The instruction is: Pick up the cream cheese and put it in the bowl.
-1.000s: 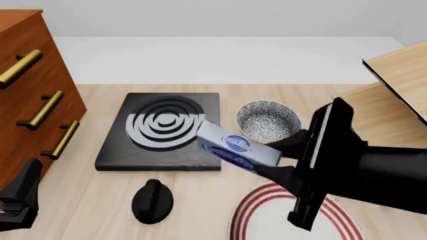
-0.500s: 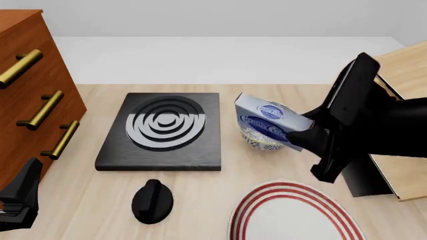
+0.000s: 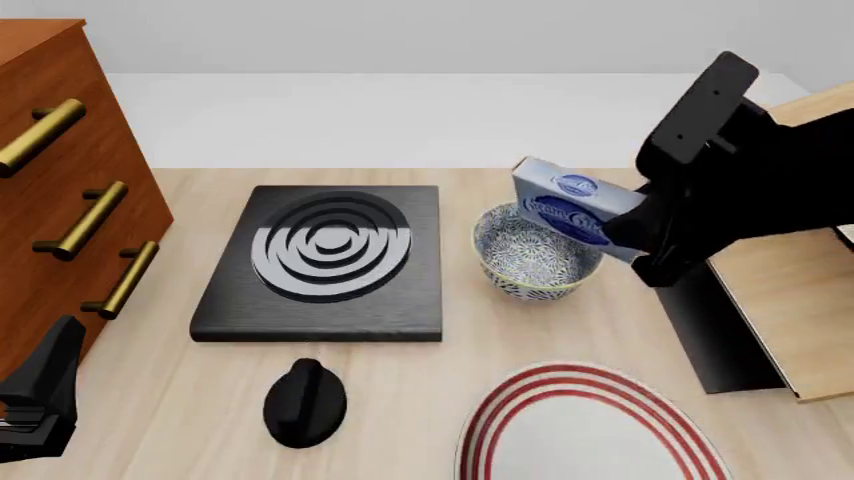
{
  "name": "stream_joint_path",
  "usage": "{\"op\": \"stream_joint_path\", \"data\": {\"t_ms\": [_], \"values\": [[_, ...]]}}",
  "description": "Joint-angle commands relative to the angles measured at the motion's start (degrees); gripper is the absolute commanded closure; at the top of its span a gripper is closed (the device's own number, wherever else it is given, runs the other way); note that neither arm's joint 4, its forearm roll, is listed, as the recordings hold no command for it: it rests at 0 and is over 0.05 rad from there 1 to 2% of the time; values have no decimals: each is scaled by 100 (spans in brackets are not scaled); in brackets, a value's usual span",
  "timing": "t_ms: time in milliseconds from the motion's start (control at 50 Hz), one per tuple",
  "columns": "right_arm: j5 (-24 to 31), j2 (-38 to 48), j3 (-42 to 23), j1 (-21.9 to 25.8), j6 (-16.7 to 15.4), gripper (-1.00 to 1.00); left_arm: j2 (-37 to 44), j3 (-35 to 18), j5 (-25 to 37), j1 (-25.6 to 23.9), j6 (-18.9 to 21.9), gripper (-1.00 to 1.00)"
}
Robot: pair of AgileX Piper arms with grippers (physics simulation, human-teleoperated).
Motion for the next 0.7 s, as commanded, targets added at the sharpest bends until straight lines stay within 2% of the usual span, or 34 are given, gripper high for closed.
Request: {"op": "stream_joint_path", "data": {"t_ms": [20, 200, 320, 340, 400, 440, 700], "values": [[139, 317, -321, -340, 155, 100, 0, 0, 0, 0, 0, -100], [212, 762, -573, -344, 483, 100, 0, 0, 0, 0, 0, -100], [168, 960, -510, -439, 495, 100, 0, 0, 0, 0, 0, -100], [169, 1002, -520, -389, 600, 100, 0, 0, 0, 0, 0, -100], [129, 1084, -532, -449, 597, 100, 0, 0, 0, 0, 0, -100], [112, 1158, -527, -399, 711, 100, 0, 0, 0, 0, 0, -100], [-112, 1453, -483, -543, 771, 100, 0, 0, 0, 0, 0, -100]]}}
